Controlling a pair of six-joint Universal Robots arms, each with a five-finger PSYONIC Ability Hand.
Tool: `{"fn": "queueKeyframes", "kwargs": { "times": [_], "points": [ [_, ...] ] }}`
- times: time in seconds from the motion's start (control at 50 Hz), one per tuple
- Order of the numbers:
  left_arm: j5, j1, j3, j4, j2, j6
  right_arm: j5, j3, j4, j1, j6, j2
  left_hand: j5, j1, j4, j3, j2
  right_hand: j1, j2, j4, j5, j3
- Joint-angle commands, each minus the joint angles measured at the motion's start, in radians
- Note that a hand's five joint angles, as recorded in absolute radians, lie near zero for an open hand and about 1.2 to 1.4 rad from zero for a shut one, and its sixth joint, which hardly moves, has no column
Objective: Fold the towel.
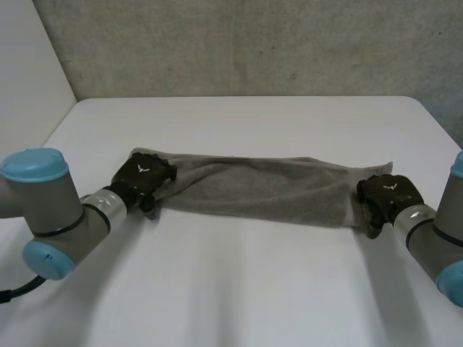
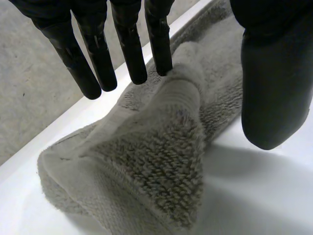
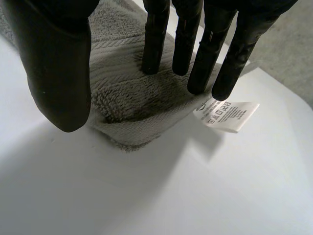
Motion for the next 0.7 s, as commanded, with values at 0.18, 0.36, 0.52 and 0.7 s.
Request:
{"fn": "queueKeyframes", "kwargs": {
  "times": [0.18,0.36,0.52,0.7],
  "points": [
    [-0.006,0.056,0.174,-0.004,-0.095,0.001,0.010,-0.069,-0.010,-0.001,0.012,0.074,-0.232,-0.057,-0.056,-0.054,-0.057,0.378,0.386,0.380,0.375,0.382],
    [-0.009,0.074,0.263,-0.006,-0.151,0.143,0.012,-0.080,-0.032,-0.033,-0.014,0.091,-0.235,-0.060,-0.059,-0.057,-0.060,0.845,0.853,0.847,0.842,0.849],
    [-0.064,0.079,0.363,-0.004,-0.198,0.269,0.015,-0.098,-0.038,-0.045,-0.115,0.089,-0.238,-0.063,-0.061,-0.060,-0.063,0.845,0.853,0.847,0.842,0.849],
    [-0.098,0.076,0.426,-0.042,-0.234,0.288,0.016,-0.096,-0.035,-0.093,-0.190,0.082,-0.241,-0.066,-0.064,-0.063,-0.066,0.845,0.853,0.847,0.842,0.849]
  ]
}}
